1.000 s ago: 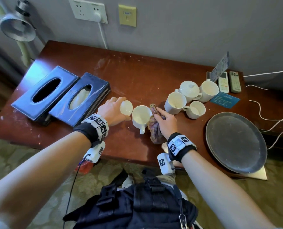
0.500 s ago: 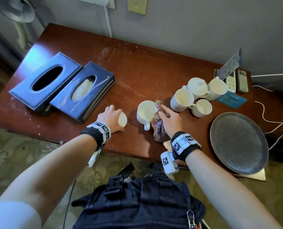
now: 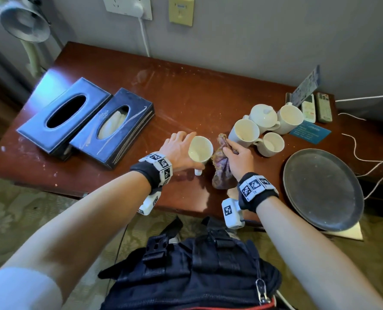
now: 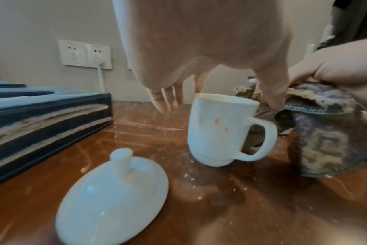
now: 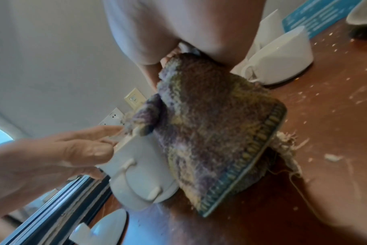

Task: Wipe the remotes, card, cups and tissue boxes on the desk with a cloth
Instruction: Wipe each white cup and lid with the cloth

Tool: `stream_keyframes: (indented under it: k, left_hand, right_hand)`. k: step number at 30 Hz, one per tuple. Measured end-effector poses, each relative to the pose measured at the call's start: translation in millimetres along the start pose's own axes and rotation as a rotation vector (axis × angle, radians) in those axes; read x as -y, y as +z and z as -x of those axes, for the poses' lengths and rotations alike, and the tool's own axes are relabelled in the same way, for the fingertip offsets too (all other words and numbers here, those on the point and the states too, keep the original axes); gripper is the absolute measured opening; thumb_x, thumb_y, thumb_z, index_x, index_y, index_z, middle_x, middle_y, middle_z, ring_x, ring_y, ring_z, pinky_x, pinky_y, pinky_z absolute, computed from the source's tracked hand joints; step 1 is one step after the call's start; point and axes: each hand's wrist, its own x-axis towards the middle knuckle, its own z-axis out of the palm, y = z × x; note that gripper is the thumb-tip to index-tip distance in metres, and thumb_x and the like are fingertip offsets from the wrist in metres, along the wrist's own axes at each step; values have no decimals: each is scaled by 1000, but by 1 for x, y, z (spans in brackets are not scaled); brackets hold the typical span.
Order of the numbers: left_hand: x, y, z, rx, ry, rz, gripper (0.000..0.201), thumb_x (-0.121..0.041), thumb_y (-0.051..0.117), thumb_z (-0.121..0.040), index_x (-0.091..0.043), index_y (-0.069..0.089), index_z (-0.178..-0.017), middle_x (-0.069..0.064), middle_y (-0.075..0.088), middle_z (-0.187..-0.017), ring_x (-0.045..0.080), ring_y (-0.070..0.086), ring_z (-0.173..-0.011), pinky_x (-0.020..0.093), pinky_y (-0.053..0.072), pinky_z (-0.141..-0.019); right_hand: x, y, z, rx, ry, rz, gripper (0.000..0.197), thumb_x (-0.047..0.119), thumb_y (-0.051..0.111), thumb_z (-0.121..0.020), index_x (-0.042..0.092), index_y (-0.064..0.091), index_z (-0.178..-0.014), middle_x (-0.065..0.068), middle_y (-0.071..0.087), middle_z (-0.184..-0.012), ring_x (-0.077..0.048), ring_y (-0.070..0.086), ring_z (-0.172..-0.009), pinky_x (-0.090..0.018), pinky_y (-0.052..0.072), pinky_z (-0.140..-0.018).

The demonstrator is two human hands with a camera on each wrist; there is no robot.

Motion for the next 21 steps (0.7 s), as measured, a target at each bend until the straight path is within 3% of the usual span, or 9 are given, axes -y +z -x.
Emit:
stream_keyframes:
  k: [3, 6, 8, 11, 15, 19, 21]
  left_hand:
    - [-21, -3, -6, -6, -27, -90, 113, -70, 75, -67, -21, 22, -153, 10, 37, -146, 30, 37, -132, 45, 40, -106]
    - [-40, -5, -13, 10, -40, -167, 90, -58, 77, -71, -14, 40, -140, 12, 45, -136, 30, 45, -123, 41, 48, -89]
    - [-47, -5, -16, 23, -44, -171, 85, -56, 78, -68, -13, 46, -134, 10, 49, -129, 29, 50, -116, 39, 50, -84]
    - [-48, 1, -17, 58, -52, -18, 87, -53, 81, -67, -16, 45, -138, 9, 51, -130, 30, 55, -113, 40, 51, -88]
    - [-38, 19, -11, 86, -64, 261, 90, -42, 85, -70, -18, 40, -144, 8, 50, -140, 28, 51, -121, 40, 45, -97]
    - [-26, 33, -5, 79, -93, 380, 95, -41, 85, -72, -18, 36, -150, 8, 47, -146, 27, 47, -129, 38, 42, -103]
    - [-22, 35, -4, 80, -115, 428, 95, -40, 83, -75, -15, 35, -152, 9, 52, -138, 27, 50, -124, 31, 44, -93]
  right_hand:
    - [-8, -17, 1, -8, -1, -14, 37, 16, 63, -92, 17, 64, -128, 0, 66, -125, -15, 60, -115, -29, 44, -104]
    - [-14, -33, 6, -23, 14, -42, 39, 15, 64, -91, 20, 64, -130, 3, 67, -123, -14, 60, -115, -30, 44, -105]
    - [-17, -40, 9, -8, 12, -55, 50, 16, 67, -89, 23, 57, -137, 5, 65, -126, -11, 59, -115, -29, 44, -104]
    - [-19, -47, 11, -23, 19, -74, 60, 21, 73, -84, 24, 50, -140, 5, 63, -127, -10, 58, -115, -31, 44, -103]
    - [-14, -47, 17, -21, -46, -155, 44, 16, 70, -87, 22, 63, -130, 9, 68, -121, -4, 61, -110, -25, 46, -101]
    - [-12, -23, 17, 84, -94, -171, 36, 15, 65, -92, 27, 66, -126, 12, 58, -135, -4, 51, -126, -29, 37, -113]
    - [-17, -2, 18, 186, -138, -80, 33, 22, 59, -96, 34, 64, -127, 10, 47, -148, -6, 41, -136, -30, 28, -118]
